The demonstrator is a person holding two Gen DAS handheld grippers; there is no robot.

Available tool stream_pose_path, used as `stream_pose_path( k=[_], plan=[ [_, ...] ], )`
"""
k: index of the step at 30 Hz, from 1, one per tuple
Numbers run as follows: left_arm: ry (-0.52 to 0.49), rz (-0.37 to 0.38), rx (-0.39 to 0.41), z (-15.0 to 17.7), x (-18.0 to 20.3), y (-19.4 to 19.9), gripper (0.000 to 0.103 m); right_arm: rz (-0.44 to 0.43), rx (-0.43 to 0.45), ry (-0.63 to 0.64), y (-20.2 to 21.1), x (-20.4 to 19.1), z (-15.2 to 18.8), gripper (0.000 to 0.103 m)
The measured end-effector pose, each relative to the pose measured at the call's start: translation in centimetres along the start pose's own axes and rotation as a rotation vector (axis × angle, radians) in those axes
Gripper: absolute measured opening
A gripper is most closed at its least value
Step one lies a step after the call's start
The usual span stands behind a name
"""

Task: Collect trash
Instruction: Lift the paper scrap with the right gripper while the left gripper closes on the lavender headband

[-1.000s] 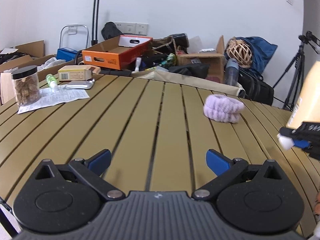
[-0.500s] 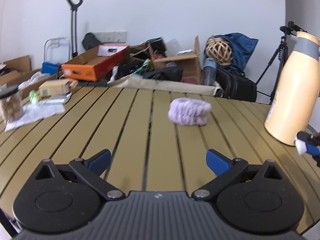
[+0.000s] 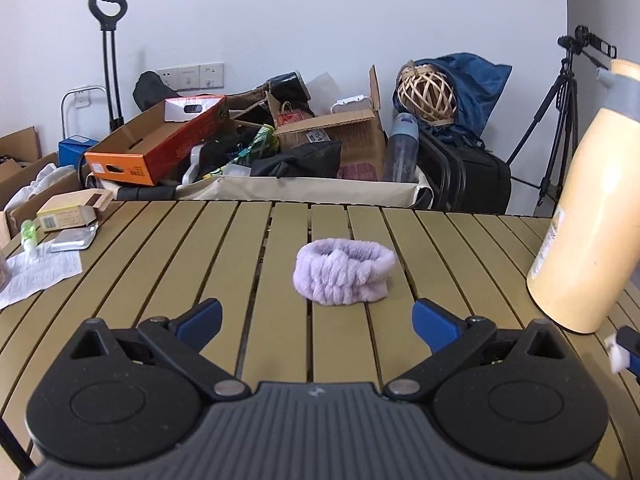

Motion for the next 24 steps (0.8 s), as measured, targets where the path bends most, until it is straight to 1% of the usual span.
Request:
stream_pose_path(
  k=[6, 9, 11, 13, 17, 21, 24],
  plan=[
    [-0.014, -0.003, -0.041, -0.9, 2.1, -3.4, 0.103, 0.023, -0.001, 0.014, 0.0, 0.5, -0.7, 0.026],
    [0.014, -0.021, -0.051, -1.3, 2.8, -5.7, 0.103, 0.061, 0.016, 0.048, 0.4, 0.5, -1.2, 0.026],
    [0.03, -0.023, -0.071, -1.4, 3.3, -7.2, 0.103, 0.087, 0.026, 0.071, 0.6, 0.7, -1.5, 0.026],
    [0.031, -0.026, -0.091, -1.5, 4.1, -8.6, 0.103, 0.104, 0.032, 0.083, 0.8, 1.1, -1.8, 0.026],
    [0.025, -0.026, -0.095, -1.9, 5.6, -10.7, 0.103, 0.127, 0.031, 0.088, 1.3, 1.8, -2.4, 0.026],
    [0.002, -0.059, -0.129, -1.9, 7.1, -13.0, 0.103, 0.123, 0.029, 0.086, 1.4, 2.2, -2.6, 0.026],
    [0.001, -0.092, -0.143, -1.7, 7.4, -14.3, 0.103, 0.131, 0.034, 0.093, 1.4, 2.3, -2.6, 0.026]
  ],
)
Point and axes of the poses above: each gripper's, at about its wrist camera, not at the fingertips, and y roughly against the way its jaws point, x to its right, z to its underside, the point moved 8 cm from there along -y, roughly the way its jaws point, and after that the axes turned 15 degrees about -z, right-handed, at the moved point
